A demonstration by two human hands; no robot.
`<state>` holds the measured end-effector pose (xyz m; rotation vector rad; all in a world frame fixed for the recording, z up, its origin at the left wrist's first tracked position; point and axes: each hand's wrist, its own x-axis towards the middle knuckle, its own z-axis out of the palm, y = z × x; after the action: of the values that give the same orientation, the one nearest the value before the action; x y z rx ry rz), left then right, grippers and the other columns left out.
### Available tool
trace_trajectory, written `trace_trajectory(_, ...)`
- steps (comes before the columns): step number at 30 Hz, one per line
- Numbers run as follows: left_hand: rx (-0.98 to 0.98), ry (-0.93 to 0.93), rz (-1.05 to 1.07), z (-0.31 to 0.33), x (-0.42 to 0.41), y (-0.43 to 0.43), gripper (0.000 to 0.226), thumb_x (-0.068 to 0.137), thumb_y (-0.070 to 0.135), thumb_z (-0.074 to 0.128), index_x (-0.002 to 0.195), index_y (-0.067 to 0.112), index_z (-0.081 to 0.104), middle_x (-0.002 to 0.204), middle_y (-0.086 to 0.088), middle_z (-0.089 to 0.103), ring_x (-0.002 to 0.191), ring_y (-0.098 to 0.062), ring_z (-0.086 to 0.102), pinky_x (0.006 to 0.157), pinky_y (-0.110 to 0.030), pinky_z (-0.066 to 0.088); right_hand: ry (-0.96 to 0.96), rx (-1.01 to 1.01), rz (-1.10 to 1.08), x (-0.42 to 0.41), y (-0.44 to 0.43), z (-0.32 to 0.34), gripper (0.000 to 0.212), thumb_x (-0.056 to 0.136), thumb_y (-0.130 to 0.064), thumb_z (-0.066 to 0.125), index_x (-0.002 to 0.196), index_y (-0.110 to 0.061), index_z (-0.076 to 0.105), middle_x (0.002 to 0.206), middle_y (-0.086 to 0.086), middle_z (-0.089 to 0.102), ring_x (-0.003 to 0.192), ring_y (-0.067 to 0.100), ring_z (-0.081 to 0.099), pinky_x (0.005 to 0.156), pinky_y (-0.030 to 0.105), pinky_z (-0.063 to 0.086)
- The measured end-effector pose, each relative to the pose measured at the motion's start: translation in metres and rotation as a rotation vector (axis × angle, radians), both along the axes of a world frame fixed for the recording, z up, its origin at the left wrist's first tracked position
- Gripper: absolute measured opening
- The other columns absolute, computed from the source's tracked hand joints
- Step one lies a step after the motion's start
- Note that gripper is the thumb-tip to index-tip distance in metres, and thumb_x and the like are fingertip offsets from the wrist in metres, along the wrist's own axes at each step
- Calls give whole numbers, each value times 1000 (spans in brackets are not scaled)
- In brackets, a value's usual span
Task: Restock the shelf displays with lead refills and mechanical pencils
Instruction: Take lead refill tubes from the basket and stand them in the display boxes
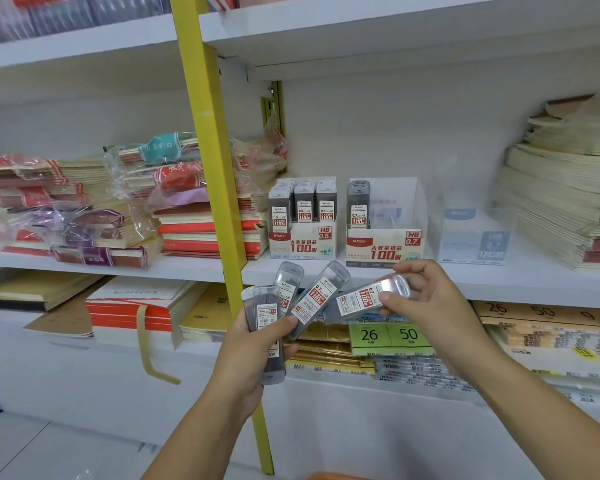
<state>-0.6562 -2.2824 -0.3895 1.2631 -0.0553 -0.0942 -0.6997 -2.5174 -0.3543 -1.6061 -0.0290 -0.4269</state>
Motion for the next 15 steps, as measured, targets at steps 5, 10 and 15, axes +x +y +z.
trace_trajectory(5,-21,-6,-6,0,0,-3,39,81,11,79,115,27,64,100,0,79,80,-15,75,59,-27,56,-29,12,-50,-1,6,4,30,83,-6,72,102,-18,52,94,-6,76,79,14,74,61,19,56)
trace_trajectory(10,-111,-13,-3,8,9,-8,40,82,8,77,115,25,65,99,1,79,81,-15,76,55,-25,57,-164,9,-111,-3,8,23,29,84,-4,70,104,-18,53,97,-2,76,89,12,72,65,19,57)
trace_trajectory(15,-223,-55,16,26,24,-13,51,68,16,84,115,25,66,100,-2,79,74,-15,76,50,-22,55,-510,-347,-221,10,-11,104,45,85,-9,71,96,-49,56,101,-2,71,98,13,69,83,33,58)
